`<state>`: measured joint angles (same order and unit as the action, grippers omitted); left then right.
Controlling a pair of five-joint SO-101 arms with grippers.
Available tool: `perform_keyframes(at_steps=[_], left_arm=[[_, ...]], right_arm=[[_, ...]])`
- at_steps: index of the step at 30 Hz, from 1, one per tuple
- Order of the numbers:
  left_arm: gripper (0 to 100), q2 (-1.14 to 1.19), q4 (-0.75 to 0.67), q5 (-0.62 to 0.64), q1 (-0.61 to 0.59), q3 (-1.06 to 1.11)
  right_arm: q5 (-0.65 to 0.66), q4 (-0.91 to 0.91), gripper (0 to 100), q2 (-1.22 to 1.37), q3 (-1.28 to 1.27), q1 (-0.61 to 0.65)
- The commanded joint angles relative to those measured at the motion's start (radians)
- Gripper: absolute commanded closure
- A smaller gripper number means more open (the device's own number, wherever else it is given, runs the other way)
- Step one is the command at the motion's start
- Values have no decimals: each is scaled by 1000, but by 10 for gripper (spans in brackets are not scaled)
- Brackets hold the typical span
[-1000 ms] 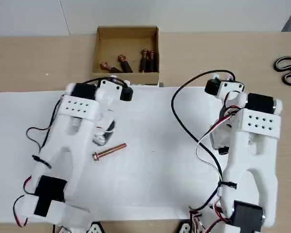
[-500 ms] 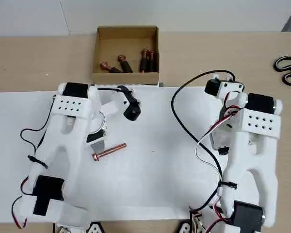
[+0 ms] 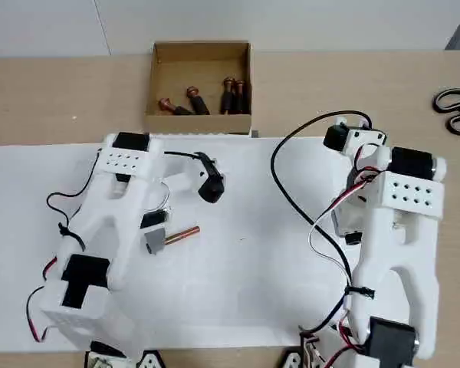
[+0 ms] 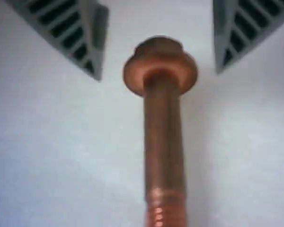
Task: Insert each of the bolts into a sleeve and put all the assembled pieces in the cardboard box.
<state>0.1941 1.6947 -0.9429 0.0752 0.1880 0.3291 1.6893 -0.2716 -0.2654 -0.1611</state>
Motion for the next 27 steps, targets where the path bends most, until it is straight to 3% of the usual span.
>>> perform_keyframes(at_steps=[1,20,24,27], left_arm=[[893,-2,-17,-6,12,-10],[893,114,-112,-3,46,-8],[985,112,-106,-3,52,-8],[995,112,-106,-2,44,-10]], right_arm=[[-9,15,995,-42,8,-13],[-9,12,995,-42,8,-13],[-9,10,995,-42,8,-12],[-8,10,995,-42,8,-12]])
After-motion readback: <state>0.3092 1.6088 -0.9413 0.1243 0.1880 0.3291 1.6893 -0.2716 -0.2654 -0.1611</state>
